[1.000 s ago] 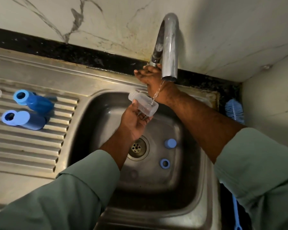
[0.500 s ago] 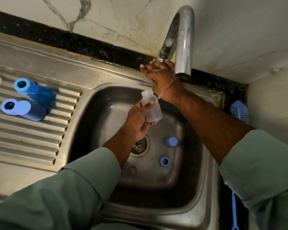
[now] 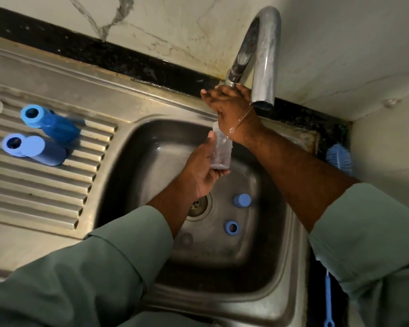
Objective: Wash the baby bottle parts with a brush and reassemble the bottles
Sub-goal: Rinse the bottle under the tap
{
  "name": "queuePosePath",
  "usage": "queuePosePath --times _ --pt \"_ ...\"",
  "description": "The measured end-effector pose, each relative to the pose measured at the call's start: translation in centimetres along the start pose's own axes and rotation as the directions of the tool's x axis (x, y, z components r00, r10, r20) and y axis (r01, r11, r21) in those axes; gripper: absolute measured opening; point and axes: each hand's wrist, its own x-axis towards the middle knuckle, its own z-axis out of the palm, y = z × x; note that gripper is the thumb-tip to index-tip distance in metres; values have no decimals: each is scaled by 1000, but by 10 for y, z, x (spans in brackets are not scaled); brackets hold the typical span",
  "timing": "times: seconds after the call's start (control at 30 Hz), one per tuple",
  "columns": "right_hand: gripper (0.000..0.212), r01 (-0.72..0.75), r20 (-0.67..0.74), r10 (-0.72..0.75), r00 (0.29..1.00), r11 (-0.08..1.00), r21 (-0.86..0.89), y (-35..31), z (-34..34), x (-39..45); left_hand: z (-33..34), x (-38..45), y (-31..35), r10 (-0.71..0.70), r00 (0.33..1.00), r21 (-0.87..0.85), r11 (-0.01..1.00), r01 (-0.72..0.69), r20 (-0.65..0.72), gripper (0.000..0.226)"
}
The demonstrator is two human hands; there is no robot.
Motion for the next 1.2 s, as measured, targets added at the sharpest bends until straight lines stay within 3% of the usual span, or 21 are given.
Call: queuePosePath --times 0.13,0.27,0.37,0.47,0.57,0.67,0.87,1.07,1.2 --pt "64 -8 -25 8 1000 1000 24 -1 3 1 3 3 2 13 997 23 1000 -12 -75 58" --pt "64 -4 -25 5 1000 1000 8 -2 1 0 4 2 4 -39 997 -105 994 31 -66 55" --pt "64 -15 -33 15 999 1000 -8 -2 3 1 7 1 7 -51 998 -85 995 48 -30 64" --pt "65 -4 -19 3 1000 999 -42 2 6 2 10 0 10 -11 999 -7 1000 11 -35 42" --pt "65 25 -26 -29 999 990 -139 1 7 1 8 2 10 15 999 -18 1000 -16 -48 41" --pt "63 15 -20 -17 1000 995 -95 -1 4 0 5 2 8 -16 997 -61 998 11 -79 53" --pt "65 5 -17 -6 1000 998 -59 -1 3 -1 4 -2 6 -63 993 -190 981 43 -101 37" --pt "65 3 -66 -5 998 1000 -22 -3 1 -2 6 -4 8 -100 993 -263 962 79 -67 59" --pt "64 5 -62 -6 998 1000 -14 -1 3 -2 8 0 10 -75 996 -270 961 57 -57 47"
